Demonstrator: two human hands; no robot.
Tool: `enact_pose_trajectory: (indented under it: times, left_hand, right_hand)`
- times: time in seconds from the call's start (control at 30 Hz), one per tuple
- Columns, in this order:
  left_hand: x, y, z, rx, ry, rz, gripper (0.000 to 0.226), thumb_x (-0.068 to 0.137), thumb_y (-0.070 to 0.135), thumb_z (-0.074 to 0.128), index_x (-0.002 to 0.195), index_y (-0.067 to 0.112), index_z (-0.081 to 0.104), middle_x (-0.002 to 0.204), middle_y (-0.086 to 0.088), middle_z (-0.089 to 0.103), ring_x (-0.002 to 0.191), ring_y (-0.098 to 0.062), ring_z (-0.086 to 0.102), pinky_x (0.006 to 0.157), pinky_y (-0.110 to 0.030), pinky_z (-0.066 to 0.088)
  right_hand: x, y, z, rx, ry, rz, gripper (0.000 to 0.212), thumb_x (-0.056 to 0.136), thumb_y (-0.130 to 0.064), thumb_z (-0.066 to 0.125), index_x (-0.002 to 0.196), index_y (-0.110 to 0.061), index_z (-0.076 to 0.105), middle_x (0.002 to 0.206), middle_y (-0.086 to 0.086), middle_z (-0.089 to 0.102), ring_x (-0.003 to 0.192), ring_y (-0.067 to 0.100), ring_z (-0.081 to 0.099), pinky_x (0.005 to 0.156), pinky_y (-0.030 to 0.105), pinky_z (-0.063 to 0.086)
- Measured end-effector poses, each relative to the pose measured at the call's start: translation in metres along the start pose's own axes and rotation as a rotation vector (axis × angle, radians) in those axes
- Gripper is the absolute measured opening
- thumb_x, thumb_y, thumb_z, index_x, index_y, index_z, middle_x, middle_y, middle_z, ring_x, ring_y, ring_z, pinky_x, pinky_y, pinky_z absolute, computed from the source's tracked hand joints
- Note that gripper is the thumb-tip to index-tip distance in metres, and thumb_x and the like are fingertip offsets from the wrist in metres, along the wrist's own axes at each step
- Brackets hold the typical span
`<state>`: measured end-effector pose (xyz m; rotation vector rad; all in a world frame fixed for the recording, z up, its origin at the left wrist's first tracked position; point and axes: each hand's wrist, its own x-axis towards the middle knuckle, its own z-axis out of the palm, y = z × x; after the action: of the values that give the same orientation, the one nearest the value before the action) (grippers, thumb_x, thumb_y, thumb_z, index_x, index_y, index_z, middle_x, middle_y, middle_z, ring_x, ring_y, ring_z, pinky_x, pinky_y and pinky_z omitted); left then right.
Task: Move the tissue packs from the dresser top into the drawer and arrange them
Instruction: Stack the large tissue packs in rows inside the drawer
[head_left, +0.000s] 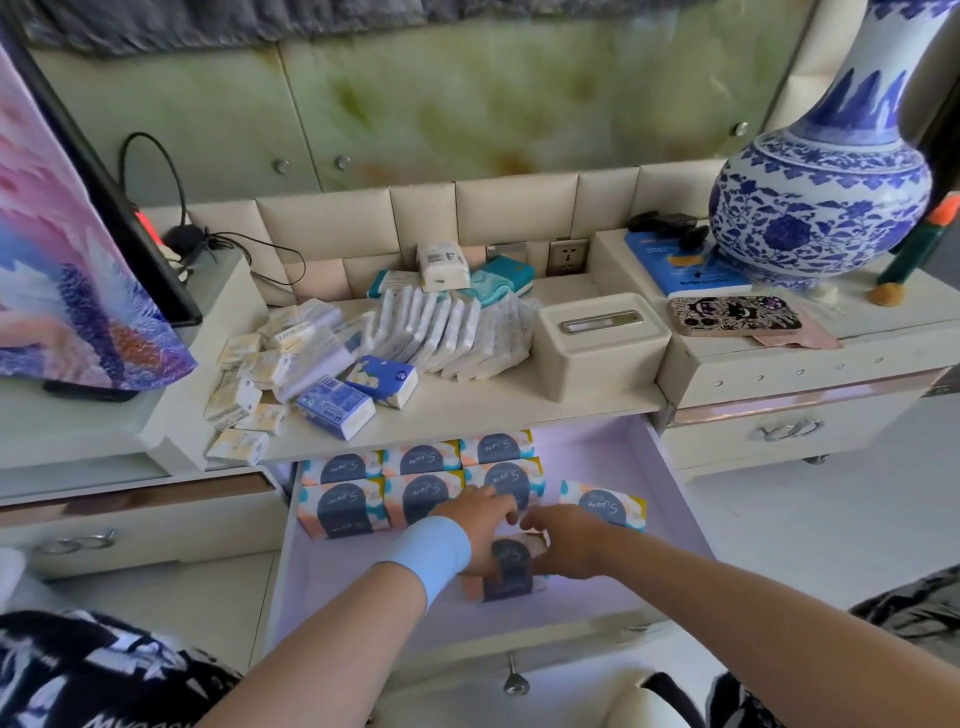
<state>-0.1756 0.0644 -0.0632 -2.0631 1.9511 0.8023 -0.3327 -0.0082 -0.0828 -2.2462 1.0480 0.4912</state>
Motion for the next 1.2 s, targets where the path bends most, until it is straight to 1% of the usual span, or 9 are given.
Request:
enact_pose_trajectory:
  times: [0.1,0.17,0.3,0.47,0.67,0.8,0.93,1.03,1.2]
  left_hand:
    - [0.011,0.004,0.013,0.086,-0.133,-0.029,0.086,0.07,0.035,0.084,0.142,0.035,0.036,0.145,-0.001,0.041,0.127,-0.028,0.048,0.099,-0.042,0.048]
    - [0.015,0.007,0.017,0.126,-0.15,-0.033,0.09,0.072,0.034,0.083,0.145,0.036,0.032,0.147,-0.001,0.042,0.123,-0.03,0.052,0.094,-0.038,0.05]
    - [0.019,0.013,0.014,0.238,-0.104,-0.022,0.072,0.079,0.02,0.074,0.141,0.028,0.038,0.138,-0.005,0.049,0.119,-0.032,0.053,0.089,-0.04,0.051]
    - [0.018,-0.007,0.007,0.257,-0.127,-0.056,0.062,0.079,0.016,0.072,0.131,0.021,0.038,0.131,-0.006,0.05,0.114,-0.03,0.055,0.087,-0.039,0.049]
    - [0.006,-0.048,0.009,0.34,-0.07,-0.168,0.077,0.077,0.011,0.073,0.142,0.017,0.032,0.145,-0.009,0.037,0.133,-0.031,0.039,0.098,-0.044,0.047]
    - [-0.015,-0.082,0.011,0.273,-0.038,-0.309,0.072,0.081,0.015,0.072,0.141,0.017,0.032,0.142,-0.009,0.036,0.129,-0.03,0.043,0.098,-0.042,0.045]
    - [-0.034,-0.112,0.015,0.135,-0.01,-0.464,0.06,0.085,0.02,0.063,0.137,0.023,0.033,0.14,-0.005,0.043,0.127,-0.031,0.047,0.099,-0.045,0.045]
    - [-0.045,-0.125,0.018,0.064,0.047,-0.464,0.052,0.088,0.022,0.057,0.136,0.021,0.037,0.142,-0.006,0.045,0.126,-0.031,0.05,0.098,-0.042,0.047]
    - [-0.054,-0.135,0.022,0.026,0.177,-0.485,0.052,0.092,0.027,0.057,0.14,0.019,0.04,0.149,-0.004,0.035,0.129,-0.026,0.044,0.096,-0.038,0.046]
  right_hand:
    - [0.004,0.016,-0.016,-0.15,0.203,-0.024,0.039,0.091,-0.035,0.061,0.13,-0.031,0.057,0.134,-0.002,0.056,0.117,0.02,0.055,0.095,0.031,0.047]
    - [0.008,0.034,-0.024,-0.284,0.294,0.074,0.05,0.088,-0.038,0.063,0.135,-0.03,0.047,0.135,0.002,0.05,0.119,0.023,0.052,0.092,0.035,0.048]
    - [0.008,0.072,-0.023,-0.43,0.138,0.309,0.072,0.083,-0.044,0.069,0.141,-0.021,0.033,0.133,0.007,0.047,0.121,0.029,0.051,0.088,0.04,0.05]
    - [0.014,0.072,-0.015,-0.386,0.056,0.121,0.061,0.081,-0.036,0.074,0.133,-0.029,0.043,0.119,0.003,0.058,0.105,0.025,0.061,0.084,0.035,0.053]
    - [0.038,0.019,0.012,-0.004,0.154,0.028,0.057,0.079,-0.033,0.079,0.129,-0.025,0.052,0.123,0.002,0.062,0.107,0.02,0.061,0.084,0.028,0.053]
    - [0.048,-0.011,0.021,0.234,0.234,0.007,0.052,0.082,-0.027,0.076,0.127,-0.023,0.05,0.122,-0.001,0.058,0.1,0.012,0.06,0.076,0.017,0.051]
    - [0.053,-0.038,0.03,0.318,0.31,0.047,0.039,0.081,-0.016,0.073,0.111,-0.019,0.049,0.113,0.002,0.055,0.099,0.017,0.058,0.078,0.025,0.051]
    - [0.059,-0.056,0.039,0.37,0.27,0.062,0.026,0.086,-0.016,0.074,0.094,-0.025,0.05,0.107,-0.003,0.057,0.098,0.013,0.058,0.067,0.013,0.046]
    - [0.067,-0.076,0.043,0.325,0.261,0.043,0.015,0.091,-0.019,0.069,0.102,-0.025,0.062,0.107,-0.003,0.06,0.094,0.011,0.057,0.069,0.013,0.046]
